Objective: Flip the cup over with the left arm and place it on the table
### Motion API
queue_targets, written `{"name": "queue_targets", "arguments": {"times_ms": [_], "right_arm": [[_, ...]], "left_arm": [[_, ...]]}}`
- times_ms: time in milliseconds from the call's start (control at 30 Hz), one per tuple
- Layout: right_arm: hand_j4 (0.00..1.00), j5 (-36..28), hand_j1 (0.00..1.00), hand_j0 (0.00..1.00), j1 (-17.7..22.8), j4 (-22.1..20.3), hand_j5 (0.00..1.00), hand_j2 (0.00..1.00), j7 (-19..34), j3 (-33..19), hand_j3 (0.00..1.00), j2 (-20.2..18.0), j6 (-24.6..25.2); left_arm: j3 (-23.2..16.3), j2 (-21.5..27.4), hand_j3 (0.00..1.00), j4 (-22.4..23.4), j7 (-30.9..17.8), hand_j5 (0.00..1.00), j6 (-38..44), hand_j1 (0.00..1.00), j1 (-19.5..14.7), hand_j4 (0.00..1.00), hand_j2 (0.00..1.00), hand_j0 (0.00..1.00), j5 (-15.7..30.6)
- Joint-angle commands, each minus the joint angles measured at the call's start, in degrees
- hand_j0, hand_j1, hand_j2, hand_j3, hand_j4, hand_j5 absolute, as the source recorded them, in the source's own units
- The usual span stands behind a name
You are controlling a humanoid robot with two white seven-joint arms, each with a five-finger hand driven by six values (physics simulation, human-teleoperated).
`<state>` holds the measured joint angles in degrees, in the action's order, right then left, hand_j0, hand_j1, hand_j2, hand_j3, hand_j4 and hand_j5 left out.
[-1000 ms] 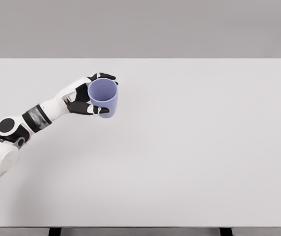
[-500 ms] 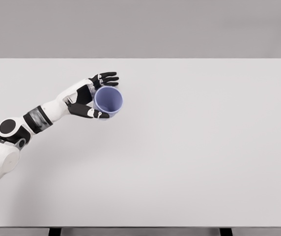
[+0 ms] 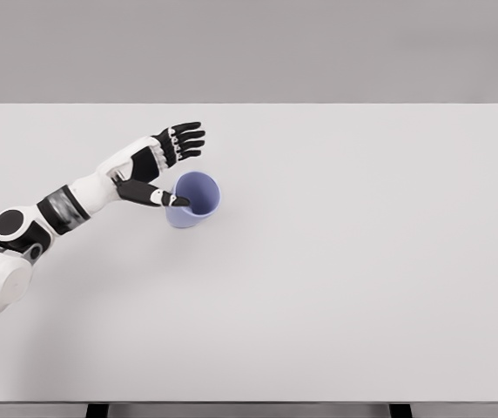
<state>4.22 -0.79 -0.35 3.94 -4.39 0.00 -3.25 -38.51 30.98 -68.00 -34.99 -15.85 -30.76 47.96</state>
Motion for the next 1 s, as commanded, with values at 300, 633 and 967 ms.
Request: {"name": "queue_targets", "arguments": {"times_ms": [300,633,967], "right_arm": [[1.00,0.0,1.00,1.00,0.0,0.0,1.00,1.00,0.0,0.0,1.00,0.0,0.0],[1.00,0.0,1.00,1.00,0.0,0.0,1.00,1.00,0.0,0.0,1.00,0.0,0.0],[1.00,0.0,1.00,1.00,0.0,0.0,1.00,1.00,0.0,0.0,1.00,0.0,0.0]], "left_arm": [[0.1,-0.1,1.00,3.0,0.0,1.00,-0.1,1.00,0.0,1.00,1.00,1.00,0.1],[0.8,-0.2,1.00,4.3,0.0,1.00,0.2,1.00,-0.1,1.00,1.00,1.00,0.0],[1.1,0.6,1.00,2.4,0.0,1.00,-0.5,1.00,-0.3,1.00,1.00,1.00,0.5]]}}
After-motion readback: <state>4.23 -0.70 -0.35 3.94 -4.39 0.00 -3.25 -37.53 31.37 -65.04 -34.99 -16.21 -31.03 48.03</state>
